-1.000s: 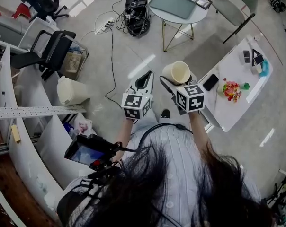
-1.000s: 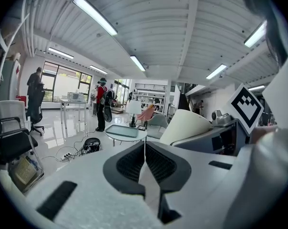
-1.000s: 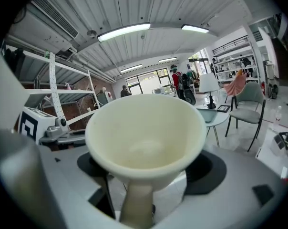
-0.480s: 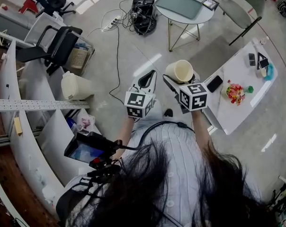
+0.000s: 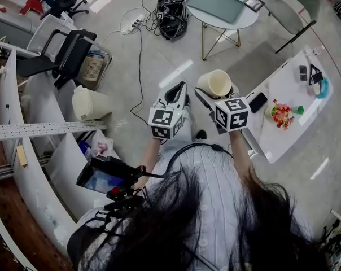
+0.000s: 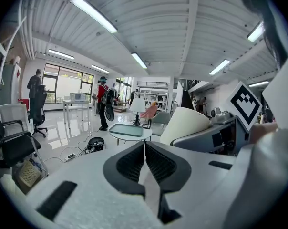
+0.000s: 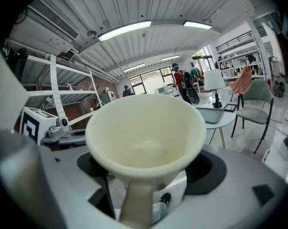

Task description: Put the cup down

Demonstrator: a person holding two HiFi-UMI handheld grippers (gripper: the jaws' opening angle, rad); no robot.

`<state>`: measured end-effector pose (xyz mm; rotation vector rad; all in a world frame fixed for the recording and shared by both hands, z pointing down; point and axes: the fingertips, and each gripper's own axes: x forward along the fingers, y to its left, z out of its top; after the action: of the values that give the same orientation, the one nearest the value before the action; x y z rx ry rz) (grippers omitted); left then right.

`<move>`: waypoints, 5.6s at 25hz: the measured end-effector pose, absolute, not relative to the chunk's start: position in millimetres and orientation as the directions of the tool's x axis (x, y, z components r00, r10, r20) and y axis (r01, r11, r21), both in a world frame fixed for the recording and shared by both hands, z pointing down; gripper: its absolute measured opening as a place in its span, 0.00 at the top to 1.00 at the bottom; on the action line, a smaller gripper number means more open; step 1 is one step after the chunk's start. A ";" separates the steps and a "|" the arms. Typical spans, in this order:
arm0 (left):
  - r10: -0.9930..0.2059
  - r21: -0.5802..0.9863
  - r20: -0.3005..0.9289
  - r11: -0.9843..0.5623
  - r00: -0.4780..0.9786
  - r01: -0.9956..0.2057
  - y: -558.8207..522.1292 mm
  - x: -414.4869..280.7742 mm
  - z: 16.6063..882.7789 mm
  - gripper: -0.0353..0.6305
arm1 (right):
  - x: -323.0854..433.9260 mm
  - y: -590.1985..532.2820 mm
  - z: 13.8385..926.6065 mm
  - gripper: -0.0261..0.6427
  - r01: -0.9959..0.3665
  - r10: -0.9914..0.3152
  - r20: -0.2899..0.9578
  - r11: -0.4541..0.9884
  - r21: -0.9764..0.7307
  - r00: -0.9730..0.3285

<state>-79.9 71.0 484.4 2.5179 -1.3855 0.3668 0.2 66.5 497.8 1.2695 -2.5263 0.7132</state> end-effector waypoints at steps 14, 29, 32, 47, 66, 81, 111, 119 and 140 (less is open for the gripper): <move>-0.751 0.107 0.340 -0.567 0.566 -0.817 -56.9 -95.3 478.6 0.92 | -17.4 -50.3 499.3 0.34 -0.814 -0.698 0.421 0.480 -0.327 -0.580; -0.675 0.099 0.371 -0.654 0.638 -0.750 -165.1 -109.0 486.7 0.92 | -31.3 -152.9 507.2 0.34 -0.860 -0.736 0.452 0.377 -0.343 -0.503; -0.669 0.107 0.369 -0.659 0.645 -0.745 -183.2 -114.2 488.2 0.92 | -35.7 -168.8 508.4 0.34 -0.867 -0.740 0.459 0.365 -0.339 -0.491; -0.616 0.136 0.358 -0.709 0.702 -0.691 -242.5 -114.6 497.6 0.92 | -36.2 -220.2 514.8 0.34 -0.901 -0.766 0.487 0.286 -0.326 -0.419; -0.617 0.151 0.367 -0.699 0.696 -0.699 -270.8 -114.3 504.7 0.92 | -13.7 -253.0 514.6 0.34 -0.915 -0.779 0.495 0.247 -0.320 -0.384; -0.602 0.181 0.384 -0.695 0.700 -0.696 -359.1 -56.2 514.1 0.92 | 39.0 -350.3 525.6 0.34 -0.904 -0.756 0.511 0.260 -0.340 -0.410; -0.561 0.189 0.512 -0.665 0.650 -0.723 -474.0 16.2 562.8 0.92 | 112.2 -503.5 605.2 0.34 -0.882 -0.639 0.630 0.438 -0.175 -0.442; -0.564 0.188 0.520 -0.656 0.641 -0.731 -497.6 18.7 567.0 0.92 | 109.5 -545.1 632.9 0.34 -0.854 -0.609 0.666 0.514 -0.083 -0.432; -0.558 0.179 0.539 -0.657 0.632 -0.733 -513.2 22.9 576.7 0.92 | 92.5 -607.8 686.8 0.34 -0.793 -0.551 0.716 0.609 -0.006 -0.428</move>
<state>22.9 -513.2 576.7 2.4724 -1.0251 0.6298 92.5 -607.8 686.8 1.0541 -2.1447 0.4514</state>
